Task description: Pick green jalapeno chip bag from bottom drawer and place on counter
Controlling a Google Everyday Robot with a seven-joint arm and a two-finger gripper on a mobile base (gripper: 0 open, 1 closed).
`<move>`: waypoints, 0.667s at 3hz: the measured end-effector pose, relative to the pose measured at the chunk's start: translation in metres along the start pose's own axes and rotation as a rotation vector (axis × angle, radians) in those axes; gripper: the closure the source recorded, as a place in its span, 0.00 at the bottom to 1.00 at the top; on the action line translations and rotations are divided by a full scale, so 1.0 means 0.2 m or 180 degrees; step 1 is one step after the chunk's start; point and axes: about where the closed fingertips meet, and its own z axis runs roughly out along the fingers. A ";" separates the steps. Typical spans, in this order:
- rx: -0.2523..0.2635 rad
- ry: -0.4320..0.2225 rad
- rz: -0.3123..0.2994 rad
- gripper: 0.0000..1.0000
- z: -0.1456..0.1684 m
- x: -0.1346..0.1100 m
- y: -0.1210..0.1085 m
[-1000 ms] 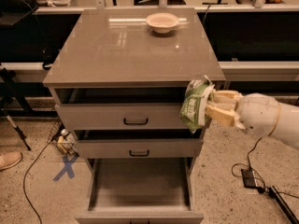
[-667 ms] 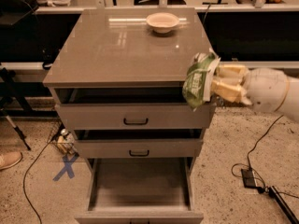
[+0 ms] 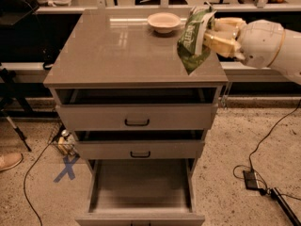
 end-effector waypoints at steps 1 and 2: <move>0.0306 0.0180 -0.0087 1.00 0.15 0.00 -0.18; 0.0528 0.0398 -0.0128 1.00 0.29 0.03 -0.31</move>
Offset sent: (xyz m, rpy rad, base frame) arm 0.1211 0.0367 0.0284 -0.0958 0.0167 -0.3273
